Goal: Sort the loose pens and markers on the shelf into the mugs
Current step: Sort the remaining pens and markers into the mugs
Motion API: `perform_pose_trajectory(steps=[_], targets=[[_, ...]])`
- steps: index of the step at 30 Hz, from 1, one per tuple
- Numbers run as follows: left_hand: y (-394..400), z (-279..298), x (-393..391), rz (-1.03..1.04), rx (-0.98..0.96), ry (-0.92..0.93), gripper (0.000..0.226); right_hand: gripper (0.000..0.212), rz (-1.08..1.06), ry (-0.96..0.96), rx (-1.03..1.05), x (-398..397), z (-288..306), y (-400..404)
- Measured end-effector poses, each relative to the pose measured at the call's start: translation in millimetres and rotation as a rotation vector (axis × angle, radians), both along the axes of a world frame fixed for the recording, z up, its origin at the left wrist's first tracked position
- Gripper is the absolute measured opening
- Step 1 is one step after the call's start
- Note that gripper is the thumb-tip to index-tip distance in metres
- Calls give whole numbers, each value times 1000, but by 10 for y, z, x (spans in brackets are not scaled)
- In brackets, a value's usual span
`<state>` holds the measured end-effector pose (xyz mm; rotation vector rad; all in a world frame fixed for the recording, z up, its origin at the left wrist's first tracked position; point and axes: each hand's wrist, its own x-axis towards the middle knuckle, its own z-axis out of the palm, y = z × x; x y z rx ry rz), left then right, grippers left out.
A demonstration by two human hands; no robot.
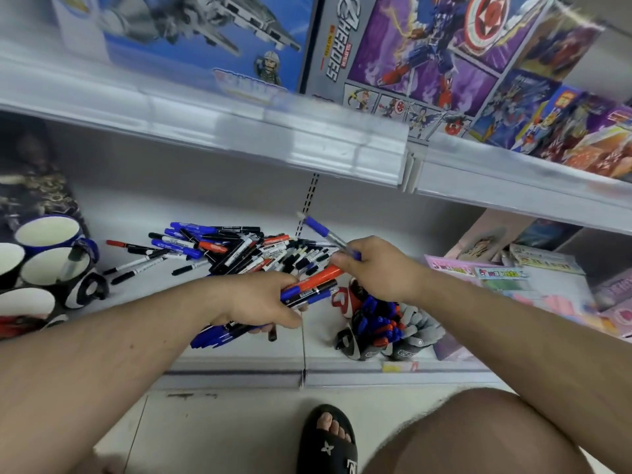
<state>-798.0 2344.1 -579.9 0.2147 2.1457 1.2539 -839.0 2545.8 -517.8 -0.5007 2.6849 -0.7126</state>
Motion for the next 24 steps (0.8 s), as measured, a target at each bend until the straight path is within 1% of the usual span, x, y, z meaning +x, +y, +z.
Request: perform_pose_trajectory(steps=[4,7,9,11,13,17,19,21,24], targets=[[-449,19,166,70,-67,-17,23,33,-142,-134,-212,-13,-65,-100],[-837,0,292,173,-102,-19,13,33,-213,-144,-296,13,-131,-255],[-1104,10,368,272,-92,-23,10,36,-247,-105,-329,43,-164,-383],[-1350,60,437,398,-26,-34,10,39,-273,-54,-337,83,-209,-519],[-1565,137,496,573,84,-37,12,39,-274,-5,-329,122,-274,-672],[-2023,276,672,930,323,-11,3,39,-205,69,-336,219,-447,-1103],[-2247,315,791,1045,412,-15,5,37,-169,67,-369,281,-538,-1372],[-2454,347,918,1151,497,-18,10,33,-138,24,-427,335,-617,-1655],[-2765,361,1105,1232,585,-1,23,24,-79,21,-501,415,-699,-2104]])
